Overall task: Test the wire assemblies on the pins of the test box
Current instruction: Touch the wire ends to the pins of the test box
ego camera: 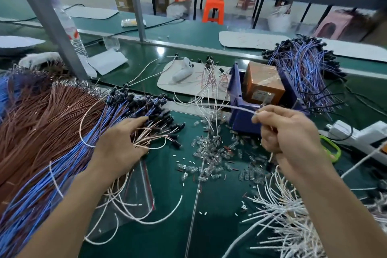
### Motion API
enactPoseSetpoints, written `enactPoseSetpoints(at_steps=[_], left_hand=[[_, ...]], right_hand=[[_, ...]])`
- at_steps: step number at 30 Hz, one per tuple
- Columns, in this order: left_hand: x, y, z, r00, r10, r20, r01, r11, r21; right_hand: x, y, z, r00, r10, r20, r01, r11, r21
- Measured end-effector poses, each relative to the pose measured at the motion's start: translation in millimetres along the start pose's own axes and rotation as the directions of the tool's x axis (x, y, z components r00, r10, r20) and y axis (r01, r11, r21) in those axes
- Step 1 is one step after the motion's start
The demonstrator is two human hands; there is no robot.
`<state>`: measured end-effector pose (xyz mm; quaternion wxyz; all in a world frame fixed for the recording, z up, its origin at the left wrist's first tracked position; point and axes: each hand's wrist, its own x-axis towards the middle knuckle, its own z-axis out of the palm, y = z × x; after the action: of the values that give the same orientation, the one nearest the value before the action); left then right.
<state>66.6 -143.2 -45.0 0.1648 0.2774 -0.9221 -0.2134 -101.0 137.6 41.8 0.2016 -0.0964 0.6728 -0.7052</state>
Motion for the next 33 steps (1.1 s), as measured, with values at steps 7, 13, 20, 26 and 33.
enactPoseSetpoints(at_steps=[7,13,20,26,33], left_hand=[[-3.8,105.0,11.6,0.998,-0.022,0.059,0.044,0.915,-0.401],[-4.5,136.6,35.9,0.964,-0.036,0.262,0.067,0.992,-0.11],[8.4,142.5,34.0,0.951,0.172,0.259,0.03,0.779,-0.627],[5.5,168.4,52.5,0.959,0.206,0.196,-0.013,0.721,-0.692],[5.6,143.9,54.5,0.974,-0.023,0.223,0.154,0.793,-0.589]], right_hand=[[-7.4,14.7,-18.2,0.995,0.095,0.037,-0.097,0.993,0.061],[-11.2,14.1,-43.8,0.993,0.098,0.062,-0.096,0.995,-0.036],[-6.5,12.8,-65.9,0.998,0.0,0.063,0.017,0.96,-0.279],[-6.5,19.4,-77.0,0.997,-0.013,0.081,0.038,0.947,-0.319],[-10.0,24.1,-98.1,0.997,-0.05,-0.065,0.028,0.952,-0.306]])
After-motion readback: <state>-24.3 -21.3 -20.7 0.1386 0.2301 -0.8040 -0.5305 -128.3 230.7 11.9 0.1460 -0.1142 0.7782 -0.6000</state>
